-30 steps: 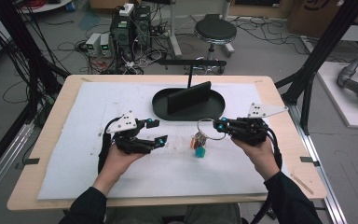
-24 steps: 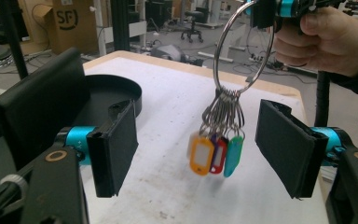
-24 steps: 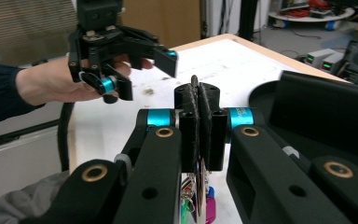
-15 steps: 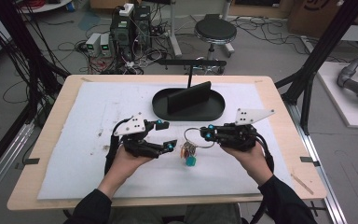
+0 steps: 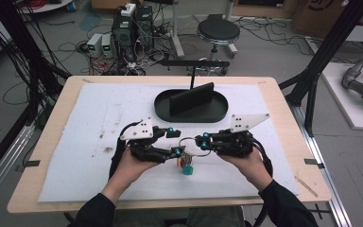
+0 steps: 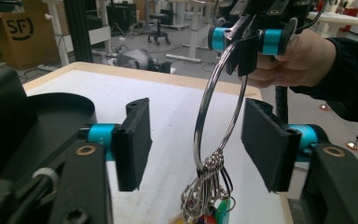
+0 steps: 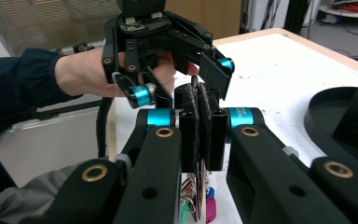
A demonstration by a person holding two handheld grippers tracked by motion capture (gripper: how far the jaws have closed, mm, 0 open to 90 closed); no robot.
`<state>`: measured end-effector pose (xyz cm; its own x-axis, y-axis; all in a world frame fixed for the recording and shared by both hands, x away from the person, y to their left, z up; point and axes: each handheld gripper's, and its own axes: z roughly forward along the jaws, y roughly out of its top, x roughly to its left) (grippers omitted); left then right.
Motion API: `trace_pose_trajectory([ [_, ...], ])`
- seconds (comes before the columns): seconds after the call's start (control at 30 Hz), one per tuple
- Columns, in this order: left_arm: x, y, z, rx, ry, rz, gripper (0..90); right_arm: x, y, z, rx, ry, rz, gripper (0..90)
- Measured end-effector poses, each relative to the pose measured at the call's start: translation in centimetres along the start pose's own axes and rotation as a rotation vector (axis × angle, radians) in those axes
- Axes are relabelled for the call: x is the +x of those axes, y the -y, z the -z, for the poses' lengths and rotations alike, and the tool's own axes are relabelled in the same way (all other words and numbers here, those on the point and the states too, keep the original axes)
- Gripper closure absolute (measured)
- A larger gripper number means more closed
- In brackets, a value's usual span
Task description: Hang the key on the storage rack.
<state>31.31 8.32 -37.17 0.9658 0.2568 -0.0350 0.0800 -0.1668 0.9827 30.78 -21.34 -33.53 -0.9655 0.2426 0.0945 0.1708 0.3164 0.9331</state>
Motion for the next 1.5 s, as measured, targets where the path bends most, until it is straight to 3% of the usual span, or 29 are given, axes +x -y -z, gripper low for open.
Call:
trace_pose_trajectory([
  [0.4,-0.3,0.0,-0.2,0.009,0.047,-0.018,66.0,0.1,0.1,-0.4,0.014,-0.029,0.013,87.5],
  [0.73,-0.4,-0.1,0.1,0.002,0.039,-0.039,83.6,0.0,0.1,-0.3,0.013,-0.038,0.014,87.5],
  [1.17,-0.5,-0.2,0.2,-0.015,0.031,-0.062,86.3,-0.2,0.2,-0.2,-0.004,-0.030,0.004,85.7],
  [1.23,-0.5,-0.2,0.2,-0.018,0.024,-0.071,86.4,-0.3,0.2,-0.1,-0.006,-0.016,0.002,84.2],
  [1.37,-0.5,-0.3,0.4,-0.026,0.014,-0.073,86.7,-0.7,0.4,0.3,-0.021,0.004,-0.016,68.9],
  [1.47,-0.3,-0.5,0.7,-0.031,-0.002,-0.080,86.8,-0.9,0.4,0.6,-0.031,0.011,-0.025,67.8],
  [1.5,-0.2,-0.7,1.0,-0.040,-0.014,-0.083,86.8,-1.2,0.5,1.1,-0.053,0.031,-0.028,60.8],
])
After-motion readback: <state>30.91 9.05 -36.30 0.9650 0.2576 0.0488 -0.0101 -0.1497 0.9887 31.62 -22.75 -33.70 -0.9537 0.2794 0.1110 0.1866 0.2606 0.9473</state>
